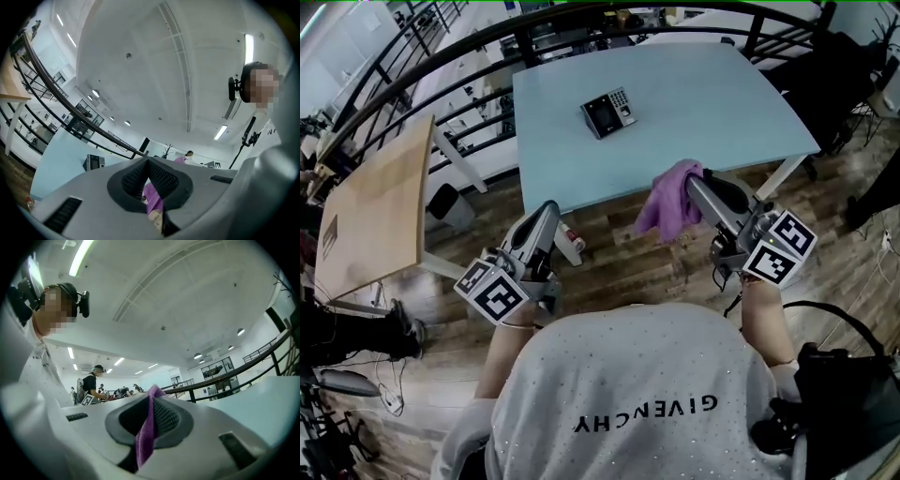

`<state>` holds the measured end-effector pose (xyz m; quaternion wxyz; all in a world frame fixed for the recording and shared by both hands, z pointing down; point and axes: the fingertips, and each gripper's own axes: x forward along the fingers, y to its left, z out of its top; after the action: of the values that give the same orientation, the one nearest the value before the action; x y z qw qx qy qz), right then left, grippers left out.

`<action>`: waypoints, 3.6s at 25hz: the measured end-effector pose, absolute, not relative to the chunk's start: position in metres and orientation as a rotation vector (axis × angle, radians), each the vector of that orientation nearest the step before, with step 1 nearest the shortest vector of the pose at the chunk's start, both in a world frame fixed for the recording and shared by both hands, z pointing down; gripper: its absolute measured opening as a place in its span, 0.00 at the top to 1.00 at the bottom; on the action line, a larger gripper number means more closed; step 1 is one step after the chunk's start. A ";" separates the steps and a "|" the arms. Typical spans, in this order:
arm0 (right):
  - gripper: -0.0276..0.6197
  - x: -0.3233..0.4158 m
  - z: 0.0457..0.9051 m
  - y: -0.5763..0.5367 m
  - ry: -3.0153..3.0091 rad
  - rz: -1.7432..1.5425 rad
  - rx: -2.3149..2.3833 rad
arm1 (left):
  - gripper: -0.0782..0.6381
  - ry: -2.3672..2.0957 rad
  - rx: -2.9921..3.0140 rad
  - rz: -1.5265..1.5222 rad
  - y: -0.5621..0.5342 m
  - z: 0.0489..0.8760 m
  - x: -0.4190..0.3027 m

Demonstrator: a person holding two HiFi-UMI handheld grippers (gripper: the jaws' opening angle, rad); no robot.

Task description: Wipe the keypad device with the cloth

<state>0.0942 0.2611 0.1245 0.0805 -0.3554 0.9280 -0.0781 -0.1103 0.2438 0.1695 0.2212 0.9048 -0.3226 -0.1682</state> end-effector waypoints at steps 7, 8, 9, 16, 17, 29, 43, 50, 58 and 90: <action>0.92 0.131 0.120 0.211 2.720 -0.270 -0.933 | 0.90 -0.942 2.457 -0.467 0.201 0.175 -0.086; 0.92 0.134 0.123 0.206 2.716 -0.278 -0.926 | 0.90 -0.955 2.449 -0.466 0.198 0.177 -0.084; 0.92 0.136 0.126 0.200 2.711 -0.294 -0.921 | 0.90 -0.969 2.436 -0.467 0.195 0.179 -0.084; 0.92 0.133 0.173 0.155 2.707 -0.460 -0.975 | 0.90 -1.033 2.370 -0.413 0.171 0.206 -0.085; 0.92 0.132 0.179 0.149 2.706 -0.480 -0.981 | 0.90 -1.037 2.354 -0.409 0.167 0.211 -0.085; 0.92 0.105 0.229 0.063 2.778 -0.628 -0.937 | 0.90 -0.960 2.248 -0.428 0.069 0.252 -0.064; 0.92 0.031 0.303 -0.080 3.016 -0.684 -0.950 | 0.90 -0.955 2.161 -0.290 -0.062 0.322 -0.054; 0.92 0.002 0.335 -0.134 3.062 -0.718 -0.899 | 0.90 -1.025 2.112 -0.276 -0.102 0.359 -0.057; 0.92 -0.019 0.357 -0.165 3.080 -0.851 -0.786 | 0.90 -0.986 2.050 -0.254 -0.121 0.392 -0.053; 0.92 0.112 0.370 -0.226 3.150 -0.967 -1.223 | 0.90 -1.000 2.014 -0.256 -0.183 0.374 -0.054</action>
<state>0.1120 -0.2263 0.3698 -0.1853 -0.3421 0.8807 -0.2703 -0.0539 -0.1826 0.3735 0.4254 0.8054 -0.3998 -0.1024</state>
